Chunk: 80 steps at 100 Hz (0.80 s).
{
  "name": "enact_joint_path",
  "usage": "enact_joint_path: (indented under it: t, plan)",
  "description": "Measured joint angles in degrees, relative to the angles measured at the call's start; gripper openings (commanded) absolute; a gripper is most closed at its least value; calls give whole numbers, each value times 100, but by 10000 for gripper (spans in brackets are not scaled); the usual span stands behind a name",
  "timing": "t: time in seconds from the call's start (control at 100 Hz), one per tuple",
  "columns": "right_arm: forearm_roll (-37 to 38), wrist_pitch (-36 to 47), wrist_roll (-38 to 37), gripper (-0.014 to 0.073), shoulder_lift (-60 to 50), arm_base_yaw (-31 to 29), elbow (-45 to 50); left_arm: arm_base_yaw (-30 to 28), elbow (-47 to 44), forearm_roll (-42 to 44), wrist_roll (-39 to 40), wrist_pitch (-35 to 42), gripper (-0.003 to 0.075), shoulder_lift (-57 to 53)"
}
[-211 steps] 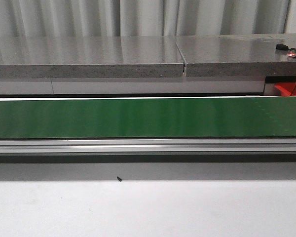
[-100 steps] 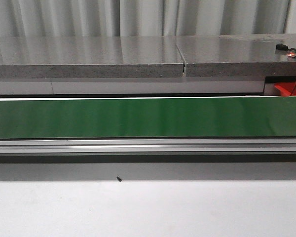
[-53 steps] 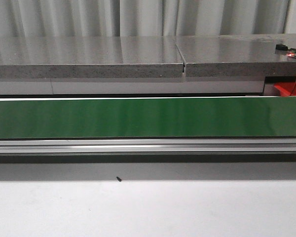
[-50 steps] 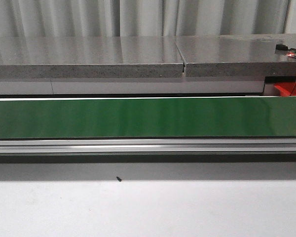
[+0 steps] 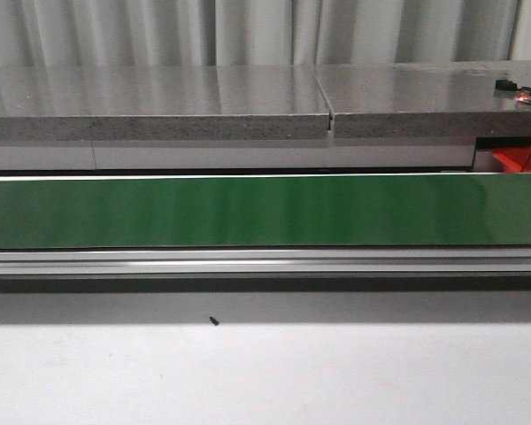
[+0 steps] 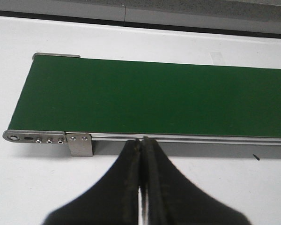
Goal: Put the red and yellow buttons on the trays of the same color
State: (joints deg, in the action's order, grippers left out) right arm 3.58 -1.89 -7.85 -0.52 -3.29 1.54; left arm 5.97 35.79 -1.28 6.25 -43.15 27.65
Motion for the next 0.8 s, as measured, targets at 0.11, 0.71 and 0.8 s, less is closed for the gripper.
enact_joint_path:
  t: [0.11, 0.71, 0.8]
  plan:
    - [2, 0, 0, -63, 0, 36, 0, 0, 0, 0, 0, 0, -19, 0]
    - [12, 0, -13, -63, 0, 49, 0, 0, 0, 0, 0, 0, -19, 0]
    - [12, 0, -13, -63, 0, 49, 0, 0, 0, 0, 0, 0, -19, 0]
